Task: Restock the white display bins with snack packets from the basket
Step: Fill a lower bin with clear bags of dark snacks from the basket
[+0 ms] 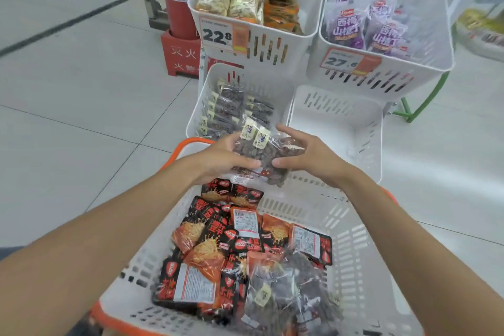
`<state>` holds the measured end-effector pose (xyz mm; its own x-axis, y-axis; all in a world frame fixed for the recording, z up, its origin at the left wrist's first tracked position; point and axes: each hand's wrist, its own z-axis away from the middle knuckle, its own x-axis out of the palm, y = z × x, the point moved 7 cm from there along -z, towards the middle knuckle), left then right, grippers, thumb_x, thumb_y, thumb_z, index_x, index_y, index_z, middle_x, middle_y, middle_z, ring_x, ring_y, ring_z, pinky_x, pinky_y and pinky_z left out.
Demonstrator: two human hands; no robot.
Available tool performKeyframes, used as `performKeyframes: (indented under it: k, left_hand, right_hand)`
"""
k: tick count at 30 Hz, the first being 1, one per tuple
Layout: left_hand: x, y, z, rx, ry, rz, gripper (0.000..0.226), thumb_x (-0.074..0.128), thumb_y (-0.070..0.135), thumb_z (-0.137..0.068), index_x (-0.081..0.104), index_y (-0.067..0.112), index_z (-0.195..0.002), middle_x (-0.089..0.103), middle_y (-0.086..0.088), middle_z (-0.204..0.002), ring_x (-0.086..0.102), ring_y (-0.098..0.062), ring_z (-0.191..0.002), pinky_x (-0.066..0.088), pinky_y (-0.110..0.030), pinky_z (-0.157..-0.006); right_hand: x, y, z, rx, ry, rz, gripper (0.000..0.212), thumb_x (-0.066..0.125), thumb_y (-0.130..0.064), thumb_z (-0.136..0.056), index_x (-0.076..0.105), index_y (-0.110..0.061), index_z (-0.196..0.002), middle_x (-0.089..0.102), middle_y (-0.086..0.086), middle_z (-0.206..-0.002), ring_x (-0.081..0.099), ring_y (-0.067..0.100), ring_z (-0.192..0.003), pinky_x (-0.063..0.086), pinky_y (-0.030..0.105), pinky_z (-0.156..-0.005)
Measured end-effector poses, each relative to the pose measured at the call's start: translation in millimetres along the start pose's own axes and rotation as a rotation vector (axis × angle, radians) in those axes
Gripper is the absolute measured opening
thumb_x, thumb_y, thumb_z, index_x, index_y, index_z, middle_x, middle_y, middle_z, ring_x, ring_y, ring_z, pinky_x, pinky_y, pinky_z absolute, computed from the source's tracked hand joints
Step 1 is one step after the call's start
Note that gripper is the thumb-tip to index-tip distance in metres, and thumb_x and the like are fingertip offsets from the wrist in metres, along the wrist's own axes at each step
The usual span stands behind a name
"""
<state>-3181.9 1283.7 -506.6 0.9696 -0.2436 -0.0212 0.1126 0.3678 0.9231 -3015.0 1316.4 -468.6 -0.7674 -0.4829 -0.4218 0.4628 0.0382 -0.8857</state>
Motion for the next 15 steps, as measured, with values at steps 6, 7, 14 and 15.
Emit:
performKeyframes:
  k: [6,7,14,15]
  left_hand:
    - [-50.9,57.2,-57.7,0.138,0.000,-0.192,0.079,0.085,0.022,-0.073,0.045,0.023,-0.142,0.060,0.008,-0.130,0.056,-0.011,-0.120,0.050,-0.031,-0.098]
    - [-65.2,61.5,-67.5,0.147,0.022,-0.229,0.067,0.080,0.014,-0.079,0.049,0.022,-0.139,0.061,0.008,-0.128,0.058,-0.010,-0.117,0.052,-0.028,-0.093]
    - [-180.8,20.3,-117.7,0.187,0.378,-0.069,0.036,0.070,-0.004,-0.084,0.065,0.022,-0.110,0.070,-0.004,-0.105,0.067,-0.023,-0.101,0.053,-0.040,-0.094]
    - [-185.5,15.0,-122.8,0.194,0.396,-0.070,0.035,0.071,-0.003,-0.083,0.066,0.023,-0.105,0.070,-0.003,-0.106,0.067,-0.024,-0.102,0.052,-0.040,-0.094]
  right_hand:
    - [-32.5,-33.4,-64.3,-0.175,0.257,0.188,0.070,0.084,-0.022,-0.073,0.051,-0.038,-0.133,0.055,-0.014,-0.130,0.056,0.009,-0.117,0.046,0.031,-0.102]
    - [-33.5,-32.0,-73.3,-0.181,0.284,0.234,0.072,0.083,-0.022,-0.075,0.049,-0.037,-0.137,0.054,-0.020,-0.126,0.054,0.001,-0.114,0.043,0.021,-0.099]
    - [-52.1,9.5,-123.1,-0.393,0.721,0.416,0.029,0.069,-0.008,-0.087,0.064,-0.015,-0.115,0.058,-0.009,-0.100,0.052,-0.004,-0.082,0.037,0.002,-0.081]
    - [-52.0,12.2,-133.0,-0.402,0.746,0.432,0.029,0.068,-0.007,-0.088,0.064,-0.014,-0.116,0.057,-0.008,-0.102,0.052,0.000,-0.087,0.038,0.006,-0.084]
